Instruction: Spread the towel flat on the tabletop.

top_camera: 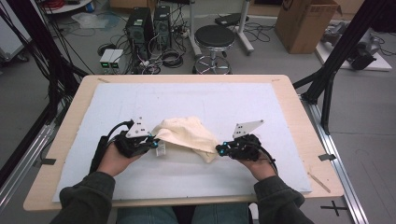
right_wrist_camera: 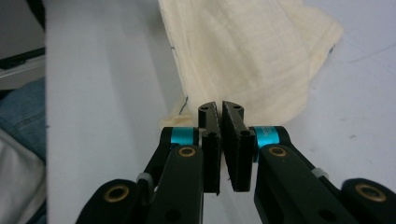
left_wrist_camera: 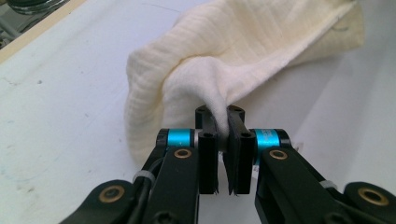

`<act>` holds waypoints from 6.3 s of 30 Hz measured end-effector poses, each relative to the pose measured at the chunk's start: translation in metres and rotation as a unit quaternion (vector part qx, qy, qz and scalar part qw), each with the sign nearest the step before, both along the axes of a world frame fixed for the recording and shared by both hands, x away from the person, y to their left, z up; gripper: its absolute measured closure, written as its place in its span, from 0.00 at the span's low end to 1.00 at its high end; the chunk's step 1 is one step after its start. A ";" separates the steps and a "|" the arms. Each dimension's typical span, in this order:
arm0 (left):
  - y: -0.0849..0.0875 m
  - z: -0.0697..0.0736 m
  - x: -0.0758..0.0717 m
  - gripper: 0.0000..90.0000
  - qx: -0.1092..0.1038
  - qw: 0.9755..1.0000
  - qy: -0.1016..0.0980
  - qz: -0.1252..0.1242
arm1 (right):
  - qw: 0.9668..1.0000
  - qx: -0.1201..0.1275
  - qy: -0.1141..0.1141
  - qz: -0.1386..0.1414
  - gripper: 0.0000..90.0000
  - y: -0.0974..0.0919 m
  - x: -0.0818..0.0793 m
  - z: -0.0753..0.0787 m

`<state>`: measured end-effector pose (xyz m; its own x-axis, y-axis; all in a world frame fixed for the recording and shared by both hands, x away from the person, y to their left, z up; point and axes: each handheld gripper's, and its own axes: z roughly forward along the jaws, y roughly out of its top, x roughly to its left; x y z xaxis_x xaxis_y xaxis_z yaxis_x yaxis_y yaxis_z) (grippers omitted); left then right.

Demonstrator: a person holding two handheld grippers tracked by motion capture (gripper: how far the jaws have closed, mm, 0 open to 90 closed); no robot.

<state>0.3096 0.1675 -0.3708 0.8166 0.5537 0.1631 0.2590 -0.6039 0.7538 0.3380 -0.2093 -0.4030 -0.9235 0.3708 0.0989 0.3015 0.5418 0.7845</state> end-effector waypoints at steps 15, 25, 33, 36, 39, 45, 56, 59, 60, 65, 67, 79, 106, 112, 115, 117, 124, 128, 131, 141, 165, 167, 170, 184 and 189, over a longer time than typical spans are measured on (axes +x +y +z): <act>0.017 -0.036 -0.045 0.73 -0.028 0.997 0.046 -0.053 | 0.997 -0.033 0.021 0.059 0.88 0.015 -0.042 -0.007; 0.032 -0.027 -0.032 0.62 -0.093 0.994 0.037 -0.038 | 1.000 0.011 0.001 0.020 0.73 0.005 -0.021 0.014; 0.018 -0.043 -0.012 0.60 -0.070 0.994 0.070 -0.036 | 0.998 -0.013 0.023 -0.048 0.68 0.021 0.037 -0.002; 0.013 -0.050 -0.010 0.65 -0.042 0.995 0.083 -0.037 | 0.997 -0.028 0.044 -0.058 0.67 0.029 0.052 -0.017; 0.009 -0.056 -0.010 0.70 -0.011 0.995 0.094 -0.040 | 0.996 -0.037 0.056 -0.066 0.67 0.035 0.061 -0.028; 0.010 -0.063 -0.010 0.82 -0.012 0.995 0.093 -0.026 | 0.995 -0.032 0.077 -0.061 0.82 0.038 0.067 -0.036; 0.016 -0.064 -0.013 0.93 -0.026 0.994 0.100 -0.027 | 0.995 -0.065 0.058 -0.042 0.98 0.045 0.070 -0.013; 0.017 -0.063 -0.015 0.94 -0.027 0.994 0.100 -0.037 | 0.995 -0.073 0.041 -0.056 0.98 0.046 0.080 0.000; 0.017 -0.063 -0.015 0.94 -0.027 0.994 0.100 -0.037 | 0.994 -0.080 0.036 -0.061 0.98 0.047 0.084 0.004; 0.015 -0.063 -0.016 0.94 -0.025 0.994 0.099 -0.047 | 0.991 -0.095 0.000 -0.097 0.98 0.055 0.109 0.021; 0.015 -0.063 -0.016 0.94 -0.024 0.994 0.100 -0.047 | 0.988 -0.098 -0.015 -0.121 0.98 0.059 0.120 0.026; 0.026 -0.051 -0.020 0.75 -0.072 0.995 0.064 -0.042 | 0.997 -0.051 0.005 -0.058 0.77 0.056 0.084 0.018; 0.018 -0.068 -0.017 0.85 -0.039 0.993 0.101 -0.053 | 0.995 -0.077 0.008 0.068 0.96 0.032 -0.008 -0.034; 0.010 -0.062 -0.021 0.98 -0.045 0.994 0.077 -0.058 | 0.995 -0.073 0.016 0.071 0.98 0.028 -0.008 -0.031; 0.014 -0.050 -0.027 0.98 -0.058 0.995 0.057 -0.054 | 0.995 -0.065 0.005 0.069 0.98 0.024 -0.011 -0.024; 0.015 -0.046 -0.029 0.98 -0.060 0.995 0.053 -0.054 | 0.996 -0.059 0.000 0.067 0.98 0.021 -0.015 -0.017; 0.029 -0.022 -0.046 0.98 -0.035 0.998 0.027 -0.054 | 0.997 -0.035 -0.021 0.066 0.98 0.009 -0.033 0.007; 0.038 -0.009 -0.057 0.98 -0.029 0.998 0.021 -0.056 | 0.996 -0.034 -0.022 0.073 0.98 0.008 -0.043 0.009; 0.042 -0.002 -0.065 0.98 -0.013 0.996 0.033 -0.077 | 0.996 -0.034 -0.018 0.085 0.98 0.010 -0.055 0.007; 0.046 -0.003 -0.054 0.71 -0.047 0.995 0.041 -0.076 | 0.999 -0.026 -0.005 0.048 0.69 0.004 -0.033 0.008; 0.012 -0.042 -0.016 0.60 -0.070 0.997 0.036 -0.027 | 0.987 -0.097 0.031 -0.122 0.95 0.002 0.073 -0.024; 0.013 -0.041 -0.016 0.60 -0.076 0.996 0.037 -0.025 | 0.986 -0.098 0.017 -0.134 0.95 0.001 0.078 -0.014; 0.017 -0.038 -0.015 0.59 -0.086 0.996 0.034 -0.020 | 0.983 -0.101 0.005 -0.152 0.95 -0.001 0.089 -0.002; 0.026 -0.038 0.003 0.57 -0.119 0.992 0.036 0.034 | 0.974 -0.100 0.007 -0.203 0.81 0.004 0.130 0.002; 0.022 -0.042 0.017 0.55 -0.109 0.992 0.040 0.053 | 0.986 -0.080 -0.007 -0.146 0.73 0.011 0.105 0.011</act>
<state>0.3261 0.1899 -0.4124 0.7571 0.6524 -0.0330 0.3769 -0.3949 0.8378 0.4434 -0.1984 -0.3923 -0.7753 0.6315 0.0062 0.4534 0.5498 0.7015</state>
